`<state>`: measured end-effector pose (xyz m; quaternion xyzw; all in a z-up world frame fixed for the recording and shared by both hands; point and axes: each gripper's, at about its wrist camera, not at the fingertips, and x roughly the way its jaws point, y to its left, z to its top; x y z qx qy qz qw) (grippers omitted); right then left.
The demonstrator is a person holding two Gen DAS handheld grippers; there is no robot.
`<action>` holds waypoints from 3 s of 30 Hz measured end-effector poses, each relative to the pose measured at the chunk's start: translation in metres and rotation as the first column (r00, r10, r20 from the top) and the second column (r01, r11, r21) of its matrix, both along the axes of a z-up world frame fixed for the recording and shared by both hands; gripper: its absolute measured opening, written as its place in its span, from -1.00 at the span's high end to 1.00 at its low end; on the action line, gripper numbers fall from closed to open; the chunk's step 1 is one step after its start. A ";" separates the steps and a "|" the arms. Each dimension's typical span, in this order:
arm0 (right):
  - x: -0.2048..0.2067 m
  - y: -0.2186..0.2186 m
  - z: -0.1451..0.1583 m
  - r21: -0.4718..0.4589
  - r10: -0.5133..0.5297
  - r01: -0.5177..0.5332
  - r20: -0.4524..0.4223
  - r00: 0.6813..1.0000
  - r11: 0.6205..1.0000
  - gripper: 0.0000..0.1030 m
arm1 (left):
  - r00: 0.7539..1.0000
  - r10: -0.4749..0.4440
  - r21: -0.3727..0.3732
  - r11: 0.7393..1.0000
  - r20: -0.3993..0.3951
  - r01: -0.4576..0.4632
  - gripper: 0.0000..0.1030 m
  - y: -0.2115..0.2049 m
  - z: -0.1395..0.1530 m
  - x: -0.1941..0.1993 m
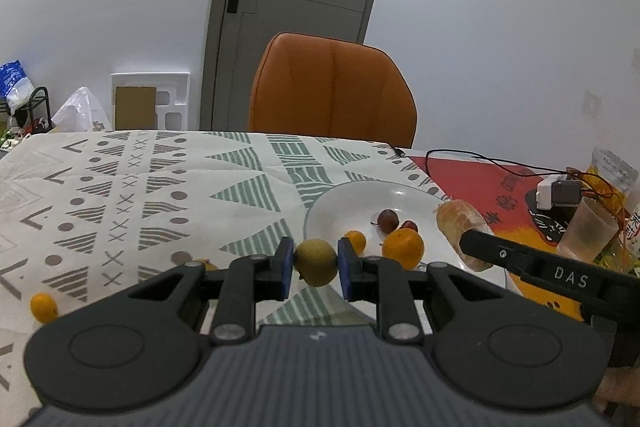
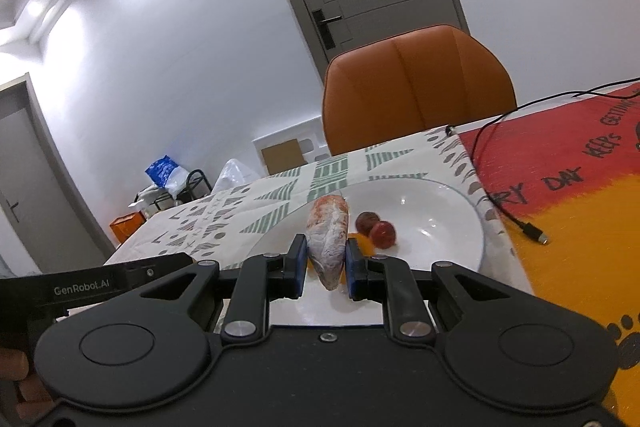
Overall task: Organize fruits
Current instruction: 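Carry the pear toward the plate with the left tool while the right tool carries the pomelo, then open the left tool over the plate while the right tool releases the pomelo piece there, then move both open tools back to the fruits on the tablecloth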
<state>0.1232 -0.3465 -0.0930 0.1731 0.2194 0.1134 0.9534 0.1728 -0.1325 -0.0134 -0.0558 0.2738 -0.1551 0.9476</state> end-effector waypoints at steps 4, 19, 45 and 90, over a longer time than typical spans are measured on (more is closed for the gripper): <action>0.004 -0.007 -0.001 0.010 -0.020 0.020 0.000 1.000 1.000 0.65 | 1.000 -0.005 0.004 1.000 0.004 0.005 0.58 -0.008 0.001 0.006; -0.005 -0.012 -0.003 -0.017 -0.045 0.045 -0.025 0.999 0.999 0.46 | 0.999 -0.035 0.004 0.999 0.021 0.035 0.49 -0.032 0.008 0.015; -0.015 0.025 -0.006 -0.020 0.038 -0.039 -0.059 0.998 0.999 -0.11 | 0.979 0.202 0.053 0.978 -0.003 -0.202 -0.53 0.072 0.006 -0.018; -0.004 0.151 -0.015 -0.088 0.303 -0.315 -0.121 0.945 0.945 -0.36 | 0.925 0.368 0.015 0.929 -0.096 -0.369 -0.52 0.196 -0.033 -0.047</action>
